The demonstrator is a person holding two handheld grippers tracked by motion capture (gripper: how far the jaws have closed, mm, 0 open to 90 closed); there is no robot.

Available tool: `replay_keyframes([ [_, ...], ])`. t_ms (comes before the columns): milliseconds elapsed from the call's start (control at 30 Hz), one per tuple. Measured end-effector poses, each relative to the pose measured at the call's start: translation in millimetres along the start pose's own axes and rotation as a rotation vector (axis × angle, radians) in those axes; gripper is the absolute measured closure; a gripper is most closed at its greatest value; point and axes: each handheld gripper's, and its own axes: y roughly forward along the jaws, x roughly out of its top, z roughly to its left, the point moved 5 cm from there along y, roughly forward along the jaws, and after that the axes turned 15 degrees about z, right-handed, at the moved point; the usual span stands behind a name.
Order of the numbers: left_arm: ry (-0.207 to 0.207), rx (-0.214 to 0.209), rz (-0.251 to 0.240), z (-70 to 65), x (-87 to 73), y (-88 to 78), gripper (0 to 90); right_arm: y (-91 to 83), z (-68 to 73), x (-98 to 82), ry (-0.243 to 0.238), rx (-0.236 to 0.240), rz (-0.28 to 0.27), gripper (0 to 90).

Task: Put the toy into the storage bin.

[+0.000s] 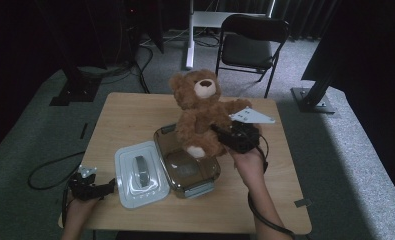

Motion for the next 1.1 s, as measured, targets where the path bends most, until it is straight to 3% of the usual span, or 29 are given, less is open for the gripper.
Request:
replay_keyframes([
  [67, 0.000, 0.000, 0.000, 0.0, 0.0, 0.0, 1.7, 6.4, 16.9, -2.8, -0.019, 0.030, 0.006, 62.0],
  [167, 0.001, 0.000, 0.001, 0.1, 0.0, 0.0, 1.7, 14.3, 31.2, -7.7, -0.034, 0.068, 0.025, 61.9],
  [333, 0.002, 0.000, 0.000, 0.1, 0.1, 0.0, 1.7, 26.7, 44.6, -17.8, -0.067, 0.054, 0.063, 61.9],
  [667, 0.001, 0.000, -0.001, -0.1, 0.1, 0.0, 1.7, 61.6, 46.6, -49.9, -0.086, 0.054, 0.195, 61.6],
  [867, 0.003, 0.000, 0.001, -0.1, 0.0, -0.1, 1.8, 64.9, 45.6, -62.1, -0.107, 0.039, 0.214, 60.6],
  [1100, 0.003, 0.001, 0.001, 0.0, -0.1, 0.0, 1.8, 68.0, 40.3, -70.3, -0.132, 0.071, 0.247, 59.9],
])
